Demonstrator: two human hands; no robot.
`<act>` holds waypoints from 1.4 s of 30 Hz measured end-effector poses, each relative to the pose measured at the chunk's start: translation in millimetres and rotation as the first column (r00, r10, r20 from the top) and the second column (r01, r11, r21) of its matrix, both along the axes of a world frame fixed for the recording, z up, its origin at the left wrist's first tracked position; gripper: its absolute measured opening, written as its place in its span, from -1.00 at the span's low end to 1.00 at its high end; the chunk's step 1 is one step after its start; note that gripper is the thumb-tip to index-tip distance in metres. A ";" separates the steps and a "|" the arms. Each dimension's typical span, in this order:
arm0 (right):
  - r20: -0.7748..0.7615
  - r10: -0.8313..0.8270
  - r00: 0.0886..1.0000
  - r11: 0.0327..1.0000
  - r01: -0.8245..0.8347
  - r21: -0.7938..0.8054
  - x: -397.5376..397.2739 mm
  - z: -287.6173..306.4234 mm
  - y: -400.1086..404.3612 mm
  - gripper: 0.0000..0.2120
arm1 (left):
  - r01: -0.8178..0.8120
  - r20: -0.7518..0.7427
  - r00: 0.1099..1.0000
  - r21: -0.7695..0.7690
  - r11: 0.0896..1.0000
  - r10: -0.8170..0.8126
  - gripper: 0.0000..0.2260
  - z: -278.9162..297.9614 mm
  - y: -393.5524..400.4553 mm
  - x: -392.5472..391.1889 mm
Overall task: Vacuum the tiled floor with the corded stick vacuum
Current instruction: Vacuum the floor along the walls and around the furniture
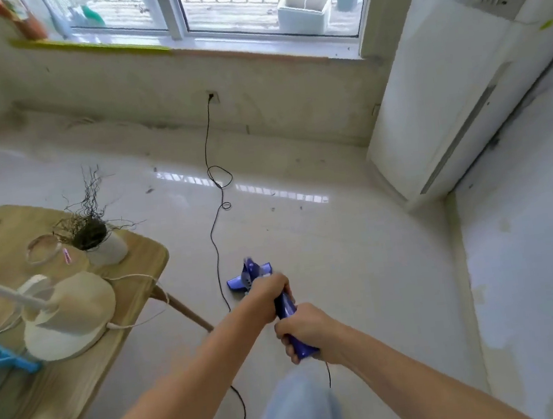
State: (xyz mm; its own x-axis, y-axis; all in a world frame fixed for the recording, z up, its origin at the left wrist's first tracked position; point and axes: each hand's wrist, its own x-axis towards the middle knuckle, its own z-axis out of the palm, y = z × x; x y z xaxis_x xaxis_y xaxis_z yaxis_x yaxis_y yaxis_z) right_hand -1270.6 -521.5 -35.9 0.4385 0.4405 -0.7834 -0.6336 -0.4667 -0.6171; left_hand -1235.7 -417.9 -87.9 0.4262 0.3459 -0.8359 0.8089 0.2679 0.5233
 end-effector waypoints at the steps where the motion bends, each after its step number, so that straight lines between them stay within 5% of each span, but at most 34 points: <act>1: -0.004 0.024 1.000 1.000 -0.024 0.001 19.1 2.7 4.5 -0.90 | -0.003 -0.016 1.000 0.010 1.000 0.003 -0.96 2.0 5.7 16.2; 10: 0.001 0.144 0.990 0.989 -0.144 -0.037 173.3 8.0 71.3 -0.94 | -0.140 -0.014 0.990 0.007 0.990 0.140 -0.92 14.1 75.3 156.5; 28: 0.138 0.402 0.905 0.899 -0.419 0.126 482.3 46.5 199.1 -0.88 | -0.499 0.256 0.843 0.043 0.866 0.473 -0.89 70.0 207.7 439.6; 42: 0.110 0.467 0.878 0.871 -0.478 0.116 599.7 50.9 376.5 -0.72 | -0.577 0.251 0.792 0.015 0.816 0.556 -0.94 71.4 382.4 544.9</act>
